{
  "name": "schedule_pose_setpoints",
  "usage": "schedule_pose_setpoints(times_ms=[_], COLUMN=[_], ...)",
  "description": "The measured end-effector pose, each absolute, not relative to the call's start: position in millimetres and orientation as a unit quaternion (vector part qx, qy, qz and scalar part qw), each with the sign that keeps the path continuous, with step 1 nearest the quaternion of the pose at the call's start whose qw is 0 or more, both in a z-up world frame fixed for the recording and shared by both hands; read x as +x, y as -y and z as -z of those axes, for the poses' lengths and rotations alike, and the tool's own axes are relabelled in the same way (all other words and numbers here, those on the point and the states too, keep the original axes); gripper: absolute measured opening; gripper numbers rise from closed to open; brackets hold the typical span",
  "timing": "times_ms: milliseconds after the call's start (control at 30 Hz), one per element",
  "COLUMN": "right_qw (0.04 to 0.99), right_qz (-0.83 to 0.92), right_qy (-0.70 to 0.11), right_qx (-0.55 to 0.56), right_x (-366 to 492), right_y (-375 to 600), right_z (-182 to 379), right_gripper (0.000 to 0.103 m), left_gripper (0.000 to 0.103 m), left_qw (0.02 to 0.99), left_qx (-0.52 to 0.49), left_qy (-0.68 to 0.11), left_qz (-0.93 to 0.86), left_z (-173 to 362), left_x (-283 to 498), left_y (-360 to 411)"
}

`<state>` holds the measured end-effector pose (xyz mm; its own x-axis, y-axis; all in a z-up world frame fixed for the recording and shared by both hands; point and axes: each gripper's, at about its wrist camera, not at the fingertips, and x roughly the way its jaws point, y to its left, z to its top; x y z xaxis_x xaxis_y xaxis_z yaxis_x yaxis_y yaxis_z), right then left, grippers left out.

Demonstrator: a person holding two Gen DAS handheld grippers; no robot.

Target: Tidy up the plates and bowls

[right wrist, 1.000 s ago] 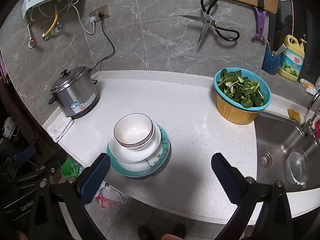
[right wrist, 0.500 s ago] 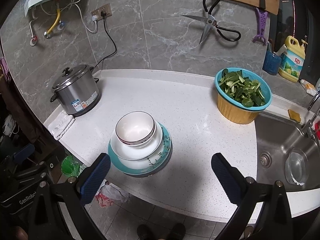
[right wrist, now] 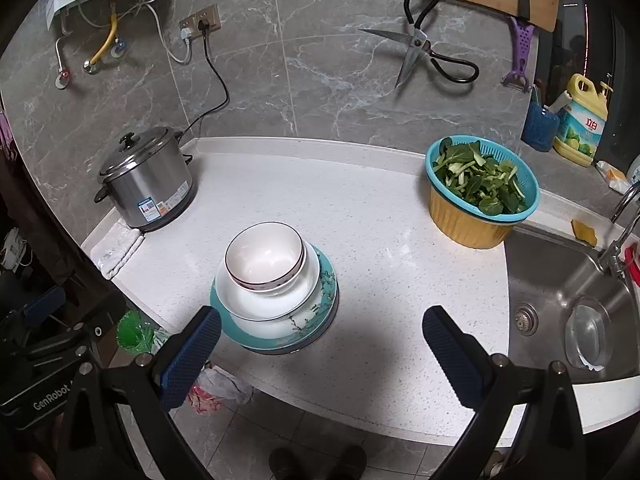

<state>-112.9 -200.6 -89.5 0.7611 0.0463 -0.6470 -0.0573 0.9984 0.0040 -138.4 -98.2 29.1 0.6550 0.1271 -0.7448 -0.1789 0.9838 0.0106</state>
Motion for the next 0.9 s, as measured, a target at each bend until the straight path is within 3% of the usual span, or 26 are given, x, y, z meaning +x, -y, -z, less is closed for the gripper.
schedule_pose_setpoints(times_ms=[900], right_qw=[0.939], right_qz=[-0.029], right_qy=[-0.343], right_qx=[-0.015], right_x=[-98], right_y=[208], right_z=[90], right_gripper=[0.103], left_gripper=[0.103], left_qw=[0.907], left_qx=[-0.036], left_qy=[-0.413], left_qz=[-0.076], left_z=[-22], left_x=[-129], left_y=[106])
